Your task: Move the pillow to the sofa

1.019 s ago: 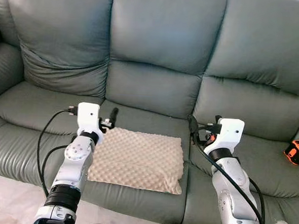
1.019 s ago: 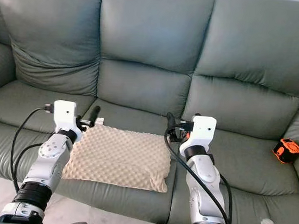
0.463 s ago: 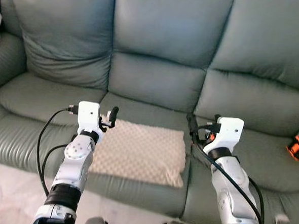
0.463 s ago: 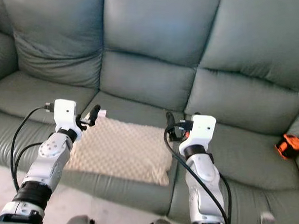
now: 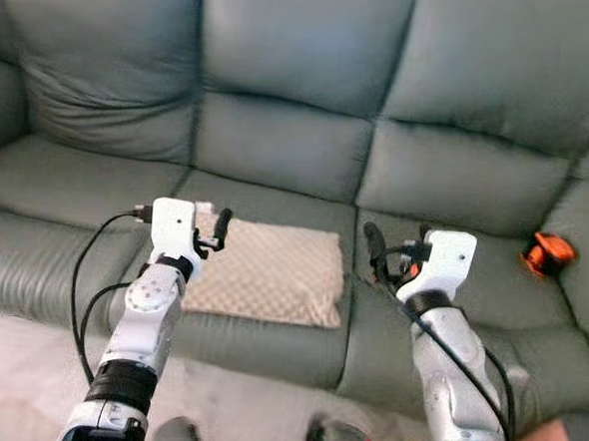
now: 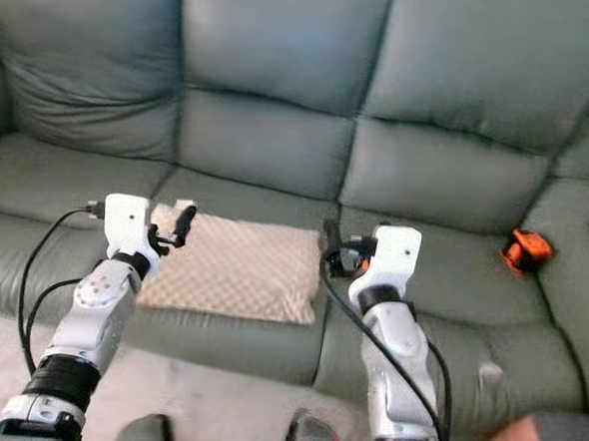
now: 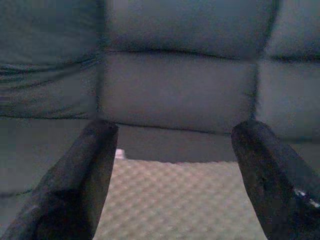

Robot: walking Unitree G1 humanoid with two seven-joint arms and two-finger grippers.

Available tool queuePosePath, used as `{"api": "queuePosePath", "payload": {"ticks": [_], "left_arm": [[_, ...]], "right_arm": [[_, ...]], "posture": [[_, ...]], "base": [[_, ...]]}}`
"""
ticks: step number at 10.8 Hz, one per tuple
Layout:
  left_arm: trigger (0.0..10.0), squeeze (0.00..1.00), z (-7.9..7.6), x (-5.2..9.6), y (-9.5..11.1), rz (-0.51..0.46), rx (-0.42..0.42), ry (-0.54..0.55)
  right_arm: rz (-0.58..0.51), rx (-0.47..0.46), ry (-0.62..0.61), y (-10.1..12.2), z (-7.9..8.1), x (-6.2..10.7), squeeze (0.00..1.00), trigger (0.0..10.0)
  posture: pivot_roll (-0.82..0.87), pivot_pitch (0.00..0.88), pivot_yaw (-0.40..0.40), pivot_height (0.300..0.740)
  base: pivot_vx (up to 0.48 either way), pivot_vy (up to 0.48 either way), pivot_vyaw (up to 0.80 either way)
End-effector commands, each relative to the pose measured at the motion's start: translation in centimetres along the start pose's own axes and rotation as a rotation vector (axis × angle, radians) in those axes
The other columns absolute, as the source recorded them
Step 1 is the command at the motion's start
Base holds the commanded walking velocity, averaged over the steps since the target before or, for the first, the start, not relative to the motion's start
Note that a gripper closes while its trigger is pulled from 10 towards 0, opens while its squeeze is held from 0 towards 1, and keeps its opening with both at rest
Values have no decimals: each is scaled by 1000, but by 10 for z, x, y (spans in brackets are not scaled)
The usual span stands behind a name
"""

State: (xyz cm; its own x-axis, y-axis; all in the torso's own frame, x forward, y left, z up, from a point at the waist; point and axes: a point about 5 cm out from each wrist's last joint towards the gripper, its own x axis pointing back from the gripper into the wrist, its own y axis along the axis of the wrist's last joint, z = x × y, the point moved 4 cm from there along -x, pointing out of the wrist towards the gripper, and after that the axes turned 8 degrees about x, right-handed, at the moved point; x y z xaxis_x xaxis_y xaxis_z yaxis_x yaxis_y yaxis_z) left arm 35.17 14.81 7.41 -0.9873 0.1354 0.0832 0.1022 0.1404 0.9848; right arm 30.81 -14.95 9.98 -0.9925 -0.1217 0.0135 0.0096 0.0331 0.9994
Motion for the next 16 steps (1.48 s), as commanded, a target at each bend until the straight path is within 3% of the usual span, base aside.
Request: {"api": "queuePosePath", "payload": {"ticks": [1,11,14,16], "left_arm": [[10000,0,1,1,-3,10,-7,-3],[10000,0,1,0,0,-8,-22,-19],[10000,0,17,-1,3,-18,-39,64],[10000,0,21,0,2,-12,-44,64]], "right_arm": [[-12,5,-6,4,-2,-2,0,10000],[-46,21,-4,8,-3,-3,0,10000],[-44,41,2,6,-2,-2,0,10000],[-40,50,-12,4,-7,-2,0,10000]], "posture": [[-95,0,-10,740],[-89,0,-6,740],[-86,0,-5,740],[-86,0,-4,740]], "base": [[-281,0,0],[-28,0,49],[0,0,617],[0,0,622]]}}
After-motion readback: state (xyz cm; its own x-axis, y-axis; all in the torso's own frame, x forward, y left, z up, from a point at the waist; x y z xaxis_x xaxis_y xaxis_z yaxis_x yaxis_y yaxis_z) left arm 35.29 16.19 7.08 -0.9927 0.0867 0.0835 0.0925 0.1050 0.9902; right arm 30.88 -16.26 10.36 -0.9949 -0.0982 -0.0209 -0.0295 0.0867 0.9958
